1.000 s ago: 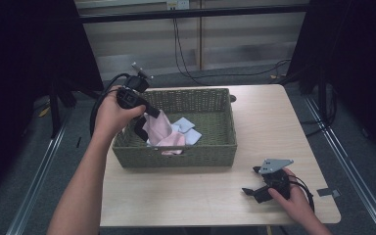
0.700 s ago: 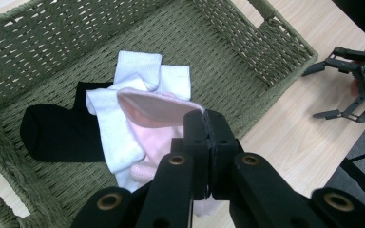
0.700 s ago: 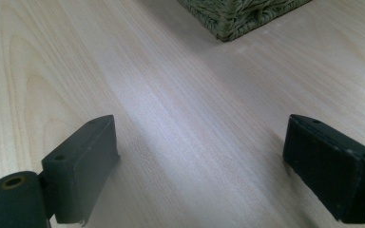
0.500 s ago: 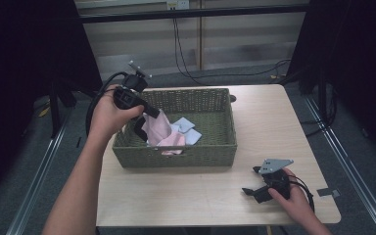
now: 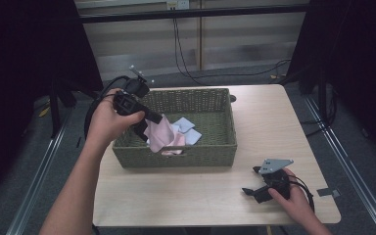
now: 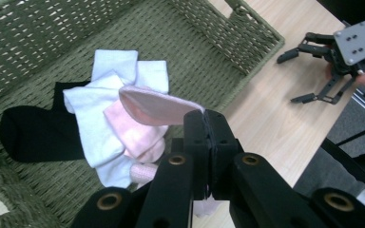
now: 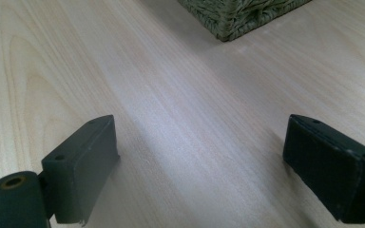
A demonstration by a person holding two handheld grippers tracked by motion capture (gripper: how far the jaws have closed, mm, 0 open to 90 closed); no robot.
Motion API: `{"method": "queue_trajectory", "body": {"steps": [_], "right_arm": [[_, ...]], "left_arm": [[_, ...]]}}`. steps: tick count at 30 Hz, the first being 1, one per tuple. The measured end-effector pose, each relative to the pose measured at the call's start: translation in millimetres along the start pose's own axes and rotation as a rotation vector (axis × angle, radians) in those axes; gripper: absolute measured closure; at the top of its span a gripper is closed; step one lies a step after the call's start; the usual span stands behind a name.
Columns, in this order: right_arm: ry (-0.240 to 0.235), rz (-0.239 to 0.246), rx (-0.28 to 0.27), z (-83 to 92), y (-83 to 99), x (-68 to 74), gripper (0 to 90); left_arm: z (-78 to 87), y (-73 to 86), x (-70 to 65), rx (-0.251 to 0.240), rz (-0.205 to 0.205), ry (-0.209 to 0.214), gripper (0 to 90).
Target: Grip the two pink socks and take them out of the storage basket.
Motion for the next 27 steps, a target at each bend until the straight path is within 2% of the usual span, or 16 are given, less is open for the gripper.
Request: {"method": "queue_trajectory", "body": {"steps": [14,27], "right_arm": [[0.000,-0.002,0.001,0.1,0.1,0.2,10.4],[-0.001,0.001,0.002,0.1,0.2,0.0,10.4]], "left_arm": [[7.3,7.2,-8.9,0.000,-0.022,0.023,88.7],[4.1,17.7,-19.4,0.007,-0.046,0.043,88.7]]}}
Point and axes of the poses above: each handheld gripper's, and its own axes: z roughly backward along the jaws, y roughly out of its underside, x roughly to its left, the point moved 7 cm from there along -z, roughly forward along the jaws
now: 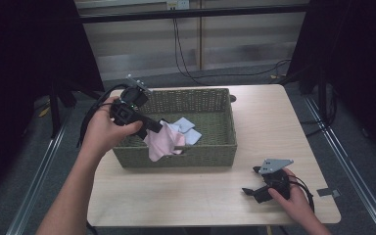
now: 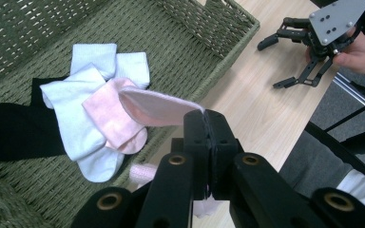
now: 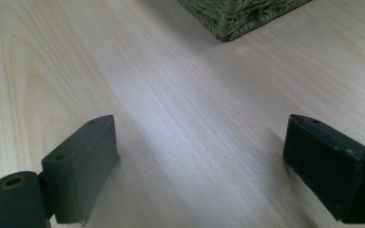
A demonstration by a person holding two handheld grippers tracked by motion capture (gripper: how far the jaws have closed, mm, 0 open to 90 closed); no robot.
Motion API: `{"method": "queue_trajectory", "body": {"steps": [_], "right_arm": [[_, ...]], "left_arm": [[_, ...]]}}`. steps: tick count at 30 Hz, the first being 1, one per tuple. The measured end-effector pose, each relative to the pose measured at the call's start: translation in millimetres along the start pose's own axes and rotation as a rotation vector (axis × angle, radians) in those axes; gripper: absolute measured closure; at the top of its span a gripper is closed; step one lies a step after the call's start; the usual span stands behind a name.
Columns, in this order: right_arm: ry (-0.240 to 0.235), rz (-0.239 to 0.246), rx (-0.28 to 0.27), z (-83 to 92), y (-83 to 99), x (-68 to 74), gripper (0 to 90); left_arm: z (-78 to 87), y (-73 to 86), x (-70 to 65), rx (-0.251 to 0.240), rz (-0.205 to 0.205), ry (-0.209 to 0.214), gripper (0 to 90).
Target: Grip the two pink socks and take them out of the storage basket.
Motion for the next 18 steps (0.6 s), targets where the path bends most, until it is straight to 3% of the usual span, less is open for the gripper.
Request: {"method": "queue_trajectory", "body": {"steps": [11,18], "right_arm": [[0.000,0.001,0.000,0.0,0.0,-0.1,10.4],[0.000,0.000,0.000,0.0,0.0,0.0,10.4]], "left_arm": [[-13.8,10.8,-16.1,0.012,-0.046,0.020,88.6],[-27.0,20.4,-28.7,0.036,-0.072,0.066,86.0]]}}
Point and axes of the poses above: each handheld gripper's, and its own axes: z roughly backward along the jaws, y roughly out of its underside, x roughly to its left, the point moved 7 cm from there along -z, roughly forward along the jaws
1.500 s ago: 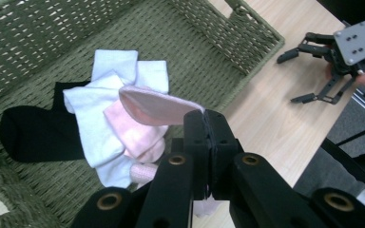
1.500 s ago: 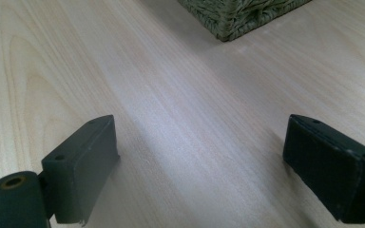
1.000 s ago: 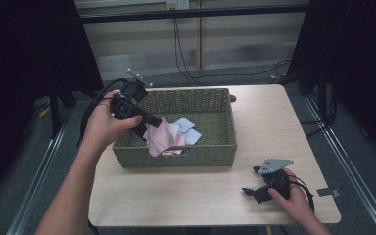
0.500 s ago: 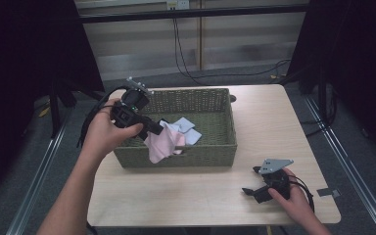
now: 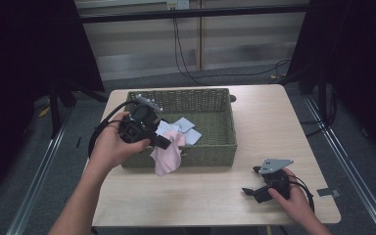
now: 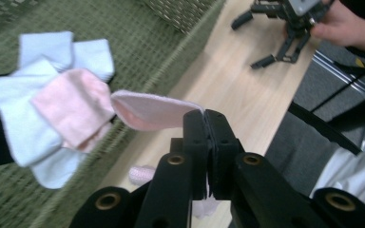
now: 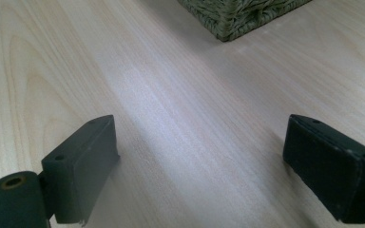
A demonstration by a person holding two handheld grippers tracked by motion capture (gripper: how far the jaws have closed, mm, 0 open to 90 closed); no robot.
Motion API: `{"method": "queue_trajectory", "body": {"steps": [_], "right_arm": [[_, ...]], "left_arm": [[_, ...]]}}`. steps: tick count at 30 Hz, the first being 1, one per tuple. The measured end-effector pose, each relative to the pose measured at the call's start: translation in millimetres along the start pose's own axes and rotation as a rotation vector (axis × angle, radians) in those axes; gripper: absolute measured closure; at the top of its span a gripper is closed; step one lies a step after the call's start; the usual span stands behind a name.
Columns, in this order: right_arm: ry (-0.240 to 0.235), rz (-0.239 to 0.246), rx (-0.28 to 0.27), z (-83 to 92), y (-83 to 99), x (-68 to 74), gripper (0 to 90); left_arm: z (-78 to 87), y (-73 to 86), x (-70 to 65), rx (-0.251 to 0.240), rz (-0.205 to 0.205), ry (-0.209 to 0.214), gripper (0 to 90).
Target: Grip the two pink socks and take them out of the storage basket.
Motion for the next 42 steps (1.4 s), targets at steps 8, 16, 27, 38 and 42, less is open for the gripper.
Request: {"method": "queue_trajectory", "body": {"steps": [8,16,27,38,42], "right_arm": [[0.001,0.001,0.000,0.0,0.0,-0.1,10.4],[0.000,0.001,0.000,0.0,0.0,-0.1,10.4],[0.000,0.000,0.000,0.0,0.0,0.0,10.4],[0.000,0.001,-0.001,0.0,0.0,-0.1,10.4],[0.000,0.002,-0.001,0.0,0.0,-0.1,10.4]], "left_arm": [[-7.7,-3.6,11.4,-0.026,-0.005,-0.029,62.0],[-21.8,-9.0,44.0,-0.032,0.031,-0.065,59.3],[-44.1,-18.5,84.3,-0.042,0.096,-0.117,51.5],[-65.7,-21.5,110.8,-0.032,0.125,-0.143,45.0],[-72.4,-21.5,118.9,-0.043,0.147,-0.143,43.3]]}}
Point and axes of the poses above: each handheld gripper's, and its own axes: z roughly backward along the jaws, y roughly out of its underside, x roughly to its left, the point moved 7 cm from there along -z, roughly forward along the jaws
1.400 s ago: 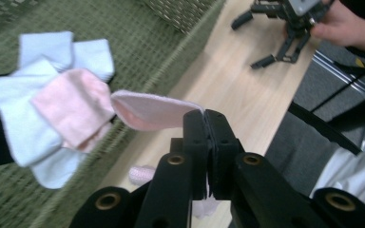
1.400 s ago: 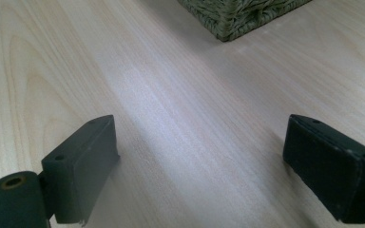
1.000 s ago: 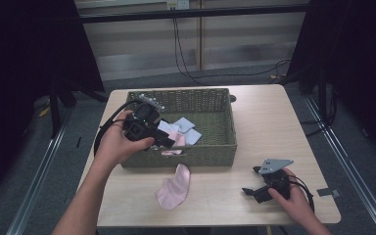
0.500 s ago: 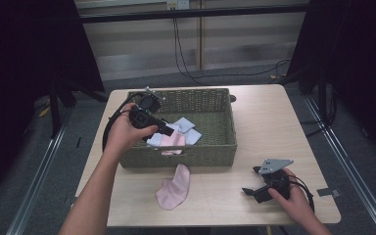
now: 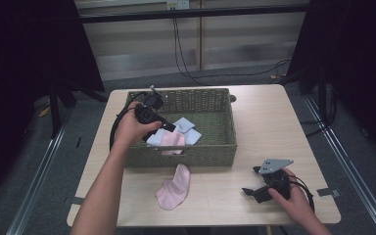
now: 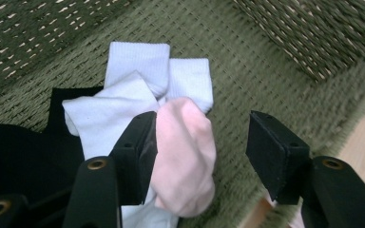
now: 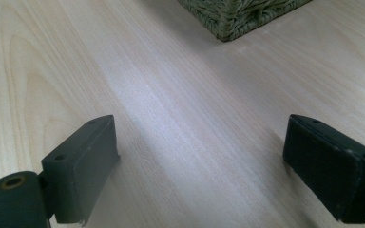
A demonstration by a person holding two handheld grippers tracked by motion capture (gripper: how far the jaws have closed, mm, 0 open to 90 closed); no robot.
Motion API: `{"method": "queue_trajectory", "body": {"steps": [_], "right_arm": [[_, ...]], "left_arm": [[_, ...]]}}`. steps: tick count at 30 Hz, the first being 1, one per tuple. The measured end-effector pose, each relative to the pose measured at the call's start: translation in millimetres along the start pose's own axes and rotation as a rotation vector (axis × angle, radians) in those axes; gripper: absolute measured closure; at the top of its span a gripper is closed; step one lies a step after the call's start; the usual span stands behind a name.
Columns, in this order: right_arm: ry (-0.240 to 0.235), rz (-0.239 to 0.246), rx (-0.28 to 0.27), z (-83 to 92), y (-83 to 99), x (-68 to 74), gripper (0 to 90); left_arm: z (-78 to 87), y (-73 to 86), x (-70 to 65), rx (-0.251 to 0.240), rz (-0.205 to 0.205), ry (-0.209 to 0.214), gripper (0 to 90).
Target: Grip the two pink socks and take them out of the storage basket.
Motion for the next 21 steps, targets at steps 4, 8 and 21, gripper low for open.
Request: {"method": "queue_trajectory", "body": {"steps": [4,8,21], "right_arm": [[0.001,-0.003,-0.001,-0.1,-0.1,0.2,10.4],[0.001,-0.003,-0.001,0.0,-0.1,0.2,10.4],[0.001,-0.005,-0.001,0.0,-0.2,0.3,10.4]], "left_arm": [[-8.0,1.1,6.5,0.012,0.008,0.002,41.3],[-16.0,1.8,12.4,0.030,0.018,-0.009,41.4],[-42.0,4.7,23.8,0.051,0.068,-0.004,40.5]]}}
Point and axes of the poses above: each handheld gripper's, and its own axes: z roughly backward along the jaws, y roughly out of its underside, x roughly to its left, the point moved 7 cm from there along -z, roughly forward along the jaws
